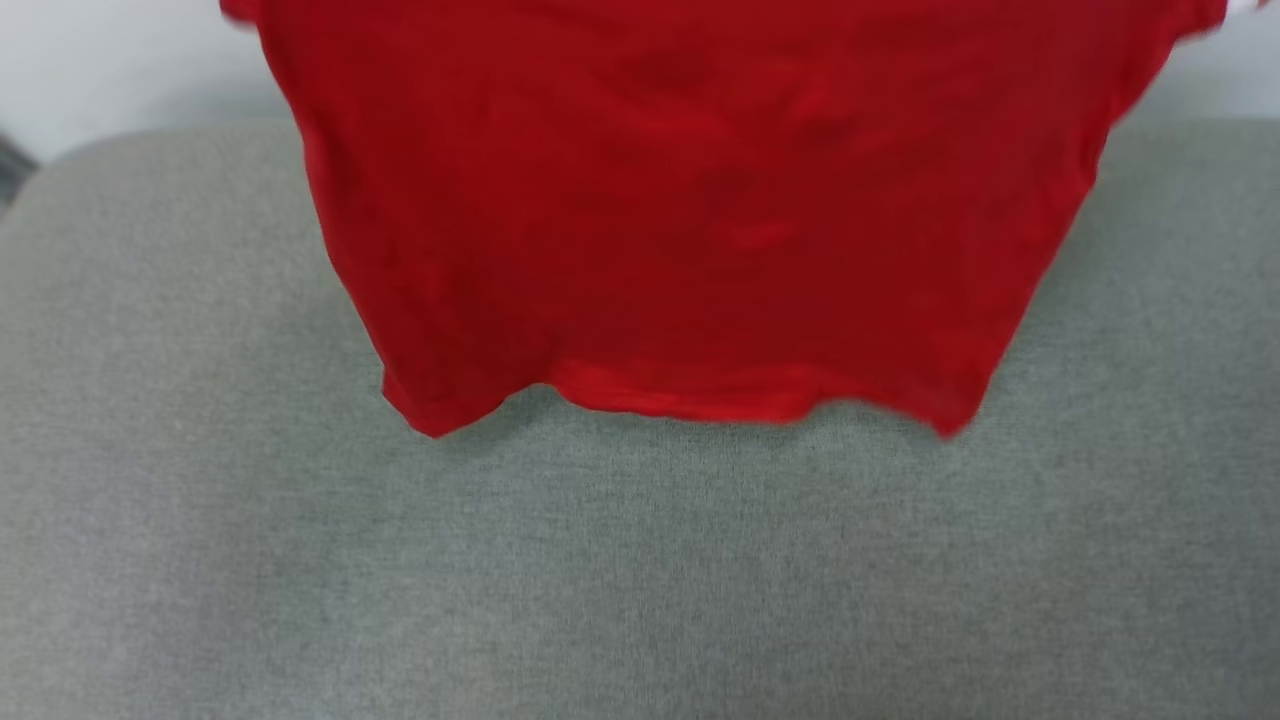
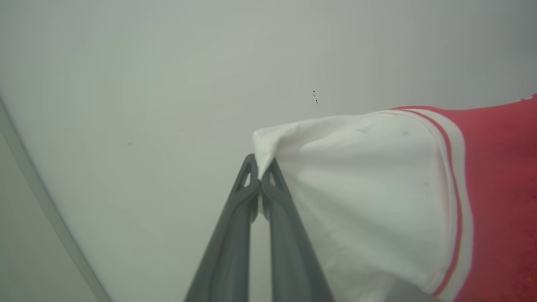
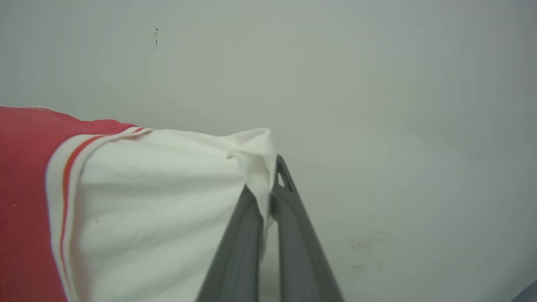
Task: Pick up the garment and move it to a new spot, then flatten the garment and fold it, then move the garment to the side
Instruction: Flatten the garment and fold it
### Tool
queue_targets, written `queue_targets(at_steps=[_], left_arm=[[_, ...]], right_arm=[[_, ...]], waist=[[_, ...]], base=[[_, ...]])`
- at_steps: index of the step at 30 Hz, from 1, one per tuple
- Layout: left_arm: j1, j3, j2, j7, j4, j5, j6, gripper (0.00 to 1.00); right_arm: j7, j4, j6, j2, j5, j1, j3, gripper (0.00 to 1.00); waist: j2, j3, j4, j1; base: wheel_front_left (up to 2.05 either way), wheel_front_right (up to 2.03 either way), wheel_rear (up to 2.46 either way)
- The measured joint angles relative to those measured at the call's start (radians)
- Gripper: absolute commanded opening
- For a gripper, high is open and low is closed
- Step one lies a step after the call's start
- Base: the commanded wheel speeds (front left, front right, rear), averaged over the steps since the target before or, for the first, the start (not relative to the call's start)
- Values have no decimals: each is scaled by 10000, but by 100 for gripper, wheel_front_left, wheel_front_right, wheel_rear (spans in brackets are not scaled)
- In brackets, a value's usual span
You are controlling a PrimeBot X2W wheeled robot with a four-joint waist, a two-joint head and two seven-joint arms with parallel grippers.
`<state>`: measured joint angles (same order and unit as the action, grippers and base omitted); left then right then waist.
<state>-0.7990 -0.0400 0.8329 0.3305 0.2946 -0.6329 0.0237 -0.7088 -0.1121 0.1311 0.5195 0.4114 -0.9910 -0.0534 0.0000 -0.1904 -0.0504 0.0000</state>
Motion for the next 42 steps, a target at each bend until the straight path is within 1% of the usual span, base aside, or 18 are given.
queue_targets(at_steps=[5, 8, 14, 19, 24, 28, 33, 37, 42], left_arm=[[-1993, -334, -125, -414, -1388, 249, -341, 0], [-3327, -644, -372, -752, -2234, 522, -522, 0], [-5751, -1256, -949, -1258, -4144, 955, -855, 0], [-7457, -1680, -1490, -1939, -5793, 1325, -1022, 0], [-8602, -1994, -1925, -2694, -7329, 1584, -1135, 0], [-8983, -2201, -2230, -3239, -8284, 1649, -1220, 0], [-8880, -2560, -2652, -3868, -9054, 1710, -1310, 0], [-8215, -2901, -3020, -4353, -9530, 1701, -1384, 0], [-6831, -3434, -3465, -4961, -10082, 1607, -1446, 0]], right_arm=[[721, 1030, 0, 173, -341, -1662, 483, 0], [1327, 1626, 4, 399, -596, -2652, 1055, 0], [2303, 3225, 4, 426, -917, -4538, 1580, 0], [3164, 4562, 4, 73, -1363, -6081, 1804, 0], [3988, 5866, 2, -387, -1883, -7204, 1802, 0], [4635, 6748, 2, -738, -2150, -7577, 1764, 0], [5198, 7787, 2, -1118, -2265, -7547, 1822, 0], [5632, 8360, 0, -1308, -2255, -7060, 2025, 0], [6038, 8968, 0, -1427, -1965, -5700, 2328, 0]], waist=[[0, -930, 5, 2], [0, -1538, -4, 2], [0, -2692, -32, 3], [0, -3539, -66, 3], [0, -4213, -97, 3], [1, -4615, -129, 3], [0, -4836, -184, 3], [0, -4749, -227, 2], [0, -4309, -263, 2]], base=[[0, 0, 0], [0, 0, 0], [0, 0, 0], [0, 0, 0], [0, 0, 0], [0, 0, 0], [0, 0, 0], [0, 0, 0], [0, 0, 0]])
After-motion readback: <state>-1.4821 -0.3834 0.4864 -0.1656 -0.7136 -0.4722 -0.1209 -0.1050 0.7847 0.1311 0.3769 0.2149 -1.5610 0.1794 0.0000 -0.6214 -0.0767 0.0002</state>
